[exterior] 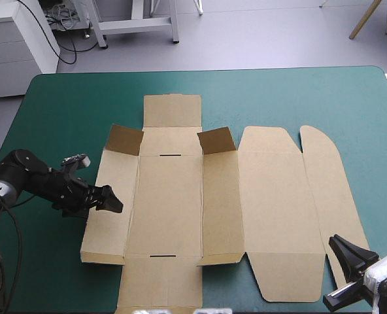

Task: Fold the box

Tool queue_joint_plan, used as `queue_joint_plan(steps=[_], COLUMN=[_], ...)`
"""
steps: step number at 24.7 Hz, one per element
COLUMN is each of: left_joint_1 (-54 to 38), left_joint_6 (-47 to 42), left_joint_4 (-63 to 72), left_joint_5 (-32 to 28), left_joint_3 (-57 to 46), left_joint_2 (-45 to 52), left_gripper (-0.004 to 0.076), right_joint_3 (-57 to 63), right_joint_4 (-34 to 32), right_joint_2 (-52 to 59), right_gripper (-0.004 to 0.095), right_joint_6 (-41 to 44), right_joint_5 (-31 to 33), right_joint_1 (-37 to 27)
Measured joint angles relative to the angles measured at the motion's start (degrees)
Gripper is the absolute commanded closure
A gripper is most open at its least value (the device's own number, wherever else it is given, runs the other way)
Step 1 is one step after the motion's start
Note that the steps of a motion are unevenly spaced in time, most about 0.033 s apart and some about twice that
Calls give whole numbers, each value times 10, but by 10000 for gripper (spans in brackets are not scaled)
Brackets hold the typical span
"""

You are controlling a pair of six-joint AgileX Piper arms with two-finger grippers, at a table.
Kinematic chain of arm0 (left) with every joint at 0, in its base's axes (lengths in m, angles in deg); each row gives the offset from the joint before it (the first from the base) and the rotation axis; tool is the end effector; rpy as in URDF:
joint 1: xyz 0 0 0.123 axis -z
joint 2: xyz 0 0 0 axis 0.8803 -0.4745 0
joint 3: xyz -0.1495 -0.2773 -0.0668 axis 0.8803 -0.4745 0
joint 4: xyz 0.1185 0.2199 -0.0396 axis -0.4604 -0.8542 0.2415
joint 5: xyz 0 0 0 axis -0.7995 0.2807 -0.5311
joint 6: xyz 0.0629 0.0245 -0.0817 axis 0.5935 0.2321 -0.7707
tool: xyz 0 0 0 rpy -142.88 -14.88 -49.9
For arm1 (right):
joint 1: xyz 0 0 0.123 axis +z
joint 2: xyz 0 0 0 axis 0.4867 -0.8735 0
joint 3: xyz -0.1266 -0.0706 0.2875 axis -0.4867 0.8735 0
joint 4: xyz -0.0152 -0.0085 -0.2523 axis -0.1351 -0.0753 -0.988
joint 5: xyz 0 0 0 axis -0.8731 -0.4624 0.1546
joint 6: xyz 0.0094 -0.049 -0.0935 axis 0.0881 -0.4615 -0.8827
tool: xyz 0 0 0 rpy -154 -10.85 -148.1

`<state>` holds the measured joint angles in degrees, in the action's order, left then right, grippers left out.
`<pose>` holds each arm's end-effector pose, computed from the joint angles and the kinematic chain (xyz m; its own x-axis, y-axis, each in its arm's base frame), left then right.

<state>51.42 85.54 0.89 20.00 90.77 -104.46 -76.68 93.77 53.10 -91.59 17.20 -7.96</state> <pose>0.2490 -0.0112 0.2569 -0.9956 0.0373 -0.0860 0.0766 0.8525 -0.5170 -0.0104 0.0027 0.3044 -0.1878 -0.1172 -0.9752 -0.4231 0.9057 -0.0274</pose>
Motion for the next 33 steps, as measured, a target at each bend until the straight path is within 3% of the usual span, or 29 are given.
queue_joint_plan(steps=[9,18,24,27,29,30,31,33], left_joint_1=[5,16,59,76,84,85,85,85], left_joint_6=[29,28,-2,-17,-22,-23,-23,-24], left_joint_4=[75,81,71,58,57,57,59,58], left_joint_5=[-2,-3,-38,-40,-44,-51,-60,-71], left_joint_3=[-3,-3,-3,-3,-3,-3,-3,-2], left_joint_2=[0,0,-3,-33,-47,-49,-51,-51], left_gripper=[50,99,108,252,476,639,736,734], right_joint_3=[0,0,0,0,0,0,0,0], right_joint_4=[0,0,0,0,0,0,0,0], right_joint_2=[0,0,0,0,0,0,0,0], right_gripper=[908,908,908,908,908,908,908,908], right_joint_6=[-6,-11,-12,-12,-12,-12,-12,-13], right_joint_5=[0,0,0,0,0,0,0,0], right_joint_1=[0,0,0,0,0,0,0,0])
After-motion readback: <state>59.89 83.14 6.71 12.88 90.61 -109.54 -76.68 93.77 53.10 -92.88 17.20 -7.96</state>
